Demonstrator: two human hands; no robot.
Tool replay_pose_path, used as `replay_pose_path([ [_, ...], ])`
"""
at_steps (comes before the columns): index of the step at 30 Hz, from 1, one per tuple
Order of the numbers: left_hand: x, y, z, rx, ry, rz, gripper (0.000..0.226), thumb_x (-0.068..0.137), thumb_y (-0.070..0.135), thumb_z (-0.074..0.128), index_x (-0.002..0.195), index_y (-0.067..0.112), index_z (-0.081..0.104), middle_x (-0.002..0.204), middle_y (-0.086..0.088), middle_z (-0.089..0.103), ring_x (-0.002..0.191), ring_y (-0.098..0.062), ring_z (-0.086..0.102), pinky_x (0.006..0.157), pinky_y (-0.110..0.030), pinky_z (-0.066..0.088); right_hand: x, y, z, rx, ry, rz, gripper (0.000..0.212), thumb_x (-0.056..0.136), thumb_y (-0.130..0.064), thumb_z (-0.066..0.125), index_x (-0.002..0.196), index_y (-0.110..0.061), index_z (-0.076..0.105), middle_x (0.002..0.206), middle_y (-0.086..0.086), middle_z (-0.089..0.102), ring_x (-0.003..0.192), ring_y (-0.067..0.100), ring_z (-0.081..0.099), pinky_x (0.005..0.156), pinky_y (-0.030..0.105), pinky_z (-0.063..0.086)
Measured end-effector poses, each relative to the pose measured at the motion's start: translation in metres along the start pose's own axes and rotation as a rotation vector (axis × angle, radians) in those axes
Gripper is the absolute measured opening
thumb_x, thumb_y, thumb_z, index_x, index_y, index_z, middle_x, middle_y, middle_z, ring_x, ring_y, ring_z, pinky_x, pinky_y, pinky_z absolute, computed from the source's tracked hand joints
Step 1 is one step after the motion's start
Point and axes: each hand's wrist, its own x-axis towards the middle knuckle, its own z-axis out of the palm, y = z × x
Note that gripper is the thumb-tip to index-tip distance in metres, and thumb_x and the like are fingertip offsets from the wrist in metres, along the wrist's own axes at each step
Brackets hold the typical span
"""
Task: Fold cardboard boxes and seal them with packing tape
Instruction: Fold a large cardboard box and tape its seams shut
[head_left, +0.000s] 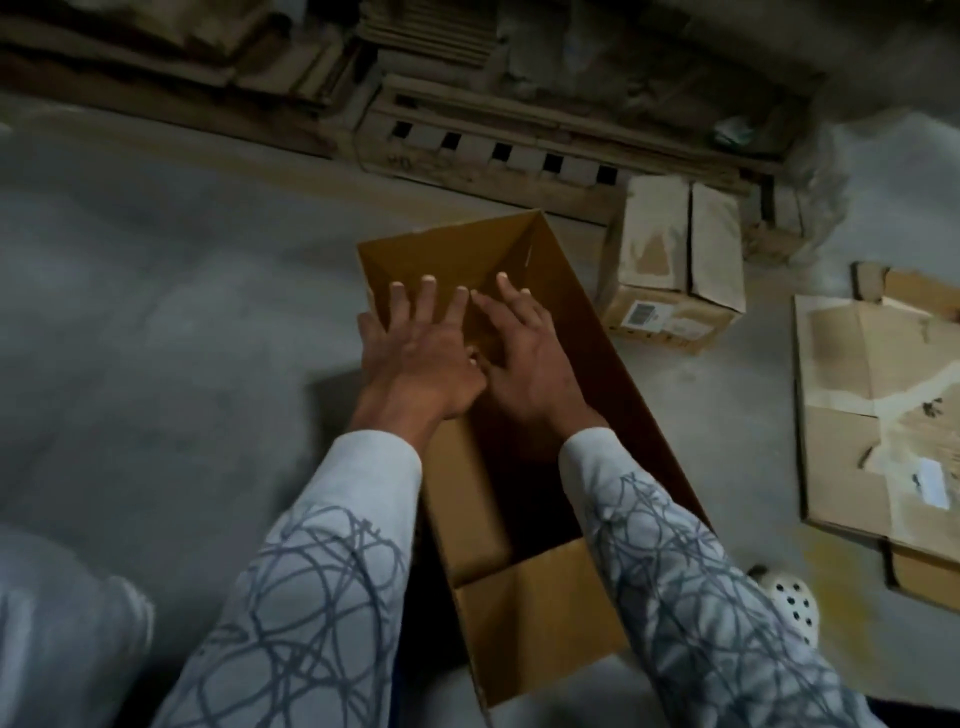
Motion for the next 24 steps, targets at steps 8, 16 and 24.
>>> replay_pose_path([
  [8,0.003,-0.017,0.009,-0.087,-0.119,-0.176,0.079,0.099,0.048,0.045,0.162,0.034,-0.001,0.171,-0.003,0.000,0.156,-0.034,-0.002,0.122,-0.062,0.011,0.088,-0.021,0.025,-0.133,-0.071,0.011,0.077,0.094,-0.031,0.066,0.159,-0.030,0.026,0.170,-0.001,0.012,0.156,0.026,0.007,0.116,0.063,0.031],
  [16,0.010,-0.041,0.021,-0.166,-0.389,-0.361,0.073,0.070,0.070,0.039,0.129,0.031,0.059,0.132,-0.006,0.063,0.115,-0.036,0.059,0.103,-0.060,0.043,0.128,-0.033,0.054,-0.222,-0.227,0.013,0.099,0.089,-0.028,0.072,0.163,-0.029,0.006,0.170,-0.004,-0.004,0.156,0.025,-0.008,0.119,0.066,0.021],
  [24,0.006,-0.059,0.025,-0.207,-0.443,-0.417,0.093,0.064,0.054,0.045,0.155,0.038,0.030,0.148,-0.009,0.049,0.130,-0.038,0.050,0.108,-0.058,0.041,0.136,-0.021,0.065,-0.371,-0.124,-0.012,0.093,0.086,-0.036,0.074,0.160,-0.026,0.019,0.162,0.002,0.021,0.152,0.030,0.009,0.112,0.064,0.034],
])
